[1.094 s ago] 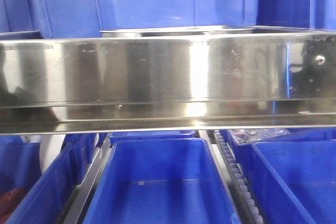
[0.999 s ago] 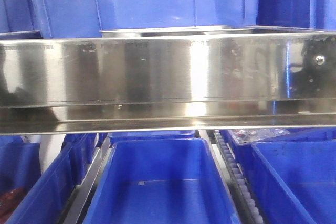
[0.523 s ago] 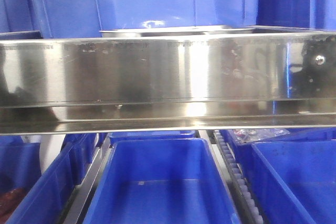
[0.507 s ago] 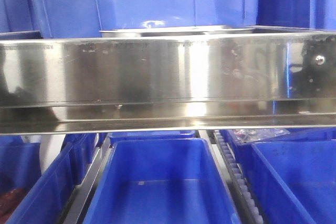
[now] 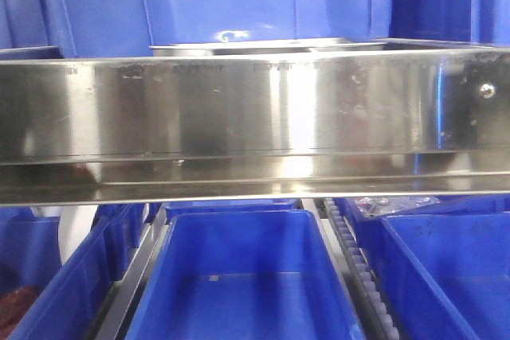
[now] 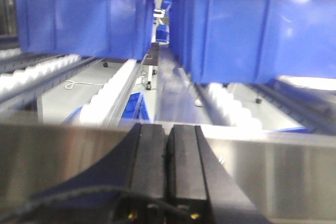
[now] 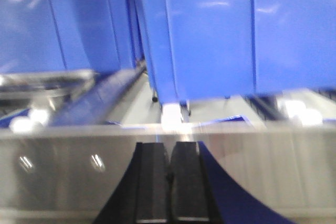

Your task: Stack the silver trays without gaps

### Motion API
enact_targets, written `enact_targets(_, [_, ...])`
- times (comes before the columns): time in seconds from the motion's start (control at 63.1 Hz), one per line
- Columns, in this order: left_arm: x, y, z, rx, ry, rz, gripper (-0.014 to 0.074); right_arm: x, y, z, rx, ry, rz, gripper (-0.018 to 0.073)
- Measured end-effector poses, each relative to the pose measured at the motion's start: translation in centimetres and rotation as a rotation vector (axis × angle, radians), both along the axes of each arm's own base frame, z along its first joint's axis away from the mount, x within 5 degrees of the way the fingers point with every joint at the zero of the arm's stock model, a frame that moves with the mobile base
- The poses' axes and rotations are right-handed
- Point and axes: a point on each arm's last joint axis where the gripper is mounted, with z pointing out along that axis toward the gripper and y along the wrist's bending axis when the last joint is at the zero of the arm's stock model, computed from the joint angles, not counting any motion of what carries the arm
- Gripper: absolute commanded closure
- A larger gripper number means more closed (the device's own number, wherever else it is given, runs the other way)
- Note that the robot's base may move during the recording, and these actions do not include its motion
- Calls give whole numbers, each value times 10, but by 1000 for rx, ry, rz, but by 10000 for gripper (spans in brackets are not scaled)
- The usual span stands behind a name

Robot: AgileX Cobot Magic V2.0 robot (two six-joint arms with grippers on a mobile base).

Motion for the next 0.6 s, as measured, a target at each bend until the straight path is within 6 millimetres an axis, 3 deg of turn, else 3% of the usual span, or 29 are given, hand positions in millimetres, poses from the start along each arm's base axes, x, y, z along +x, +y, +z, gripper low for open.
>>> enact_targets(0.111, [-15, -1, 38, 7, -1, -15, 517, -10, 1, 33, 0, -26, 15, 237])
enact_targets(0.19, [-24, -1, 67, 11, 5, -23, 354, -16, 1, 55, -1, -54, 21, 67])
enact_targets(0.285, [-22, -2, 93, 6, 36, -32, 176, -16, 2, 74, -1, -58, 24, -69])
enact_targets(0.333, [-17, -3, 102, 4, 61, -35, 146, -13, 2, 81, -1, -46, 24, -69])
enact_targets(0.603, [33, -14, 146, 119, 214, -153, 162, 20, 4, 112, -5, 74, 35, -55])
